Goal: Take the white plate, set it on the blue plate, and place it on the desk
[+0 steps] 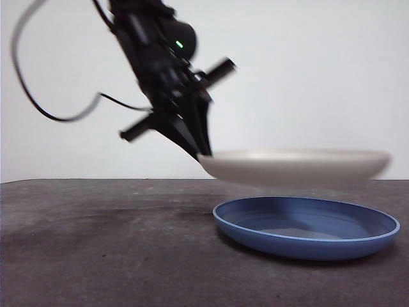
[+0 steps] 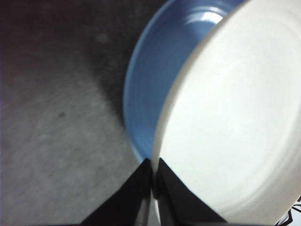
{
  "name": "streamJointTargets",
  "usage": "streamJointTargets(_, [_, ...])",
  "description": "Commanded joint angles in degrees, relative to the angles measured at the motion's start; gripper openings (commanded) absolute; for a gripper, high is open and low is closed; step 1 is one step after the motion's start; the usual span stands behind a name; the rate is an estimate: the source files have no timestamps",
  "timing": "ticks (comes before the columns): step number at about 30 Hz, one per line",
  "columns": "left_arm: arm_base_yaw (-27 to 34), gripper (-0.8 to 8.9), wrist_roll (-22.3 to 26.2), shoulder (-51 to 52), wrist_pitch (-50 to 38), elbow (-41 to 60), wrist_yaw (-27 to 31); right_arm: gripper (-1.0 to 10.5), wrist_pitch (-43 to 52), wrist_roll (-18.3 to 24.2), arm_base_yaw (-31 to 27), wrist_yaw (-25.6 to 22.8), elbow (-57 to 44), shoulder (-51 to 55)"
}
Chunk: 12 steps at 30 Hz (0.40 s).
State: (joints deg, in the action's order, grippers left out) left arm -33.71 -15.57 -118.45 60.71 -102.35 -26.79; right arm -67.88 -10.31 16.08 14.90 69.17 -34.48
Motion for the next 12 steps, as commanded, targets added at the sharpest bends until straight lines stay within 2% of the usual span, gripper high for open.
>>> streamJointTargets(1, [-1.14, 0.15, -0.04, -4.42, 1.31, -5.51, -0.24, 6.5, -0.02, 0.72, 0.24, 0.07, 0.94, -0.22])
streamJointTargets(6, [-1.57, 0.15, 0.11, -10.19, 4.02, -12.13, -0.22, 6.5, -0.09, 0.72, 0.26, 0.11, 0.94, -0.22])
streamJointTargets(12, [-1.55, 0.15, 0.2, -11.56, 4.13, -13.29, -0.13, 6.5, -0.39, 0.87, 0.26, 0.11, 0.94, -0.22])
